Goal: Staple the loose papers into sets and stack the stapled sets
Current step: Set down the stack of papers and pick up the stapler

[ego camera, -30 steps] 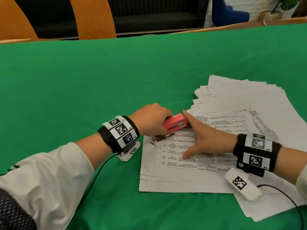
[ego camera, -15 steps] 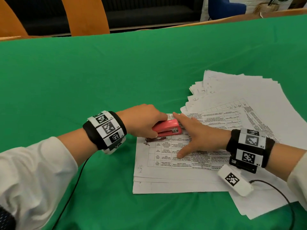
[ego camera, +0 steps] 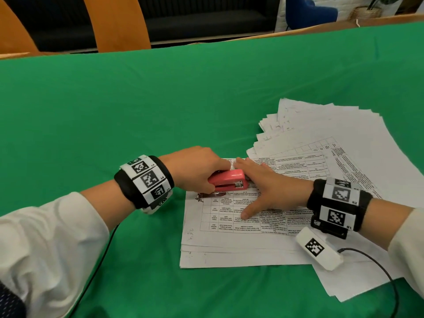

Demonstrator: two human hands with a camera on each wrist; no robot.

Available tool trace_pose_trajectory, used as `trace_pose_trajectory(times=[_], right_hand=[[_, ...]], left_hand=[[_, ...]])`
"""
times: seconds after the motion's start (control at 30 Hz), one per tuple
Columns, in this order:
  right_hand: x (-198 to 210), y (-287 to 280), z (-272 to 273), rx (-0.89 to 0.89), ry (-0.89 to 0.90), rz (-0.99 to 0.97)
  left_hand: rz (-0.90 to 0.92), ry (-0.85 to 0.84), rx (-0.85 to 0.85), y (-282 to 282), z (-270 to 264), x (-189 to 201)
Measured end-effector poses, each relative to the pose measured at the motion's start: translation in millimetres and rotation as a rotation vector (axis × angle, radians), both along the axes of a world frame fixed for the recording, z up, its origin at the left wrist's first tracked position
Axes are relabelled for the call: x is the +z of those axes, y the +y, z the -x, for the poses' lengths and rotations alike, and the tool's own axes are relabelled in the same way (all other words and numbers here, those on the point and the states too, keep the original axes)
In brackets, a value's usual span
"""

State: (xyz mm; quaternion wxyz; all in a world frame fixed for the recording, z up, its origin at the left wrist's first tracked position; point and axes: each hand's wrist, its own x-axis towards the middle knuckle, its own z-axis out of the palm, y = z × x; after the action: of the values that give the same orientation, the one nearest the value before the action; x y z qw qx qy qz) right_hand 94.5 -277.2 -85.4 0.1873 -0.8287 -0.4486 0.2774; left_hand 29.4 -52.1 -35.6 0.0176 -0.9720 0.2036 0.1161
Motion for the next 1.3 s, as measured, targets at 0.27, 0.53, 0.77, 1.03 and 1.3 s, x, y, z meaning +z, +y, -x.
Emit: trace_pose_trajectory(times=[0.27,0.53,0.77,1.03,1.3], right_hand=[[-5,-1,-4,0.002,-0.004,0.029],[0,0,-1,-0.007,-0.006,0.061],[7,-2,3,-0.025,-0.004,0.095],[27,4,20,-0.261,0.054,-0.112],[41,27,62,-0.661,0.909,-0.583]], left_hand=[[0.013,-0.011,0.07,13,6,-3],[0.004,-0.012,0.045,17,8,-3],[0.044,-0.025,0.137,36,31,-7],[0.341,-0.119,0.425,42,59,-2],[0.825,-0.2,0.646,1,55,24]])
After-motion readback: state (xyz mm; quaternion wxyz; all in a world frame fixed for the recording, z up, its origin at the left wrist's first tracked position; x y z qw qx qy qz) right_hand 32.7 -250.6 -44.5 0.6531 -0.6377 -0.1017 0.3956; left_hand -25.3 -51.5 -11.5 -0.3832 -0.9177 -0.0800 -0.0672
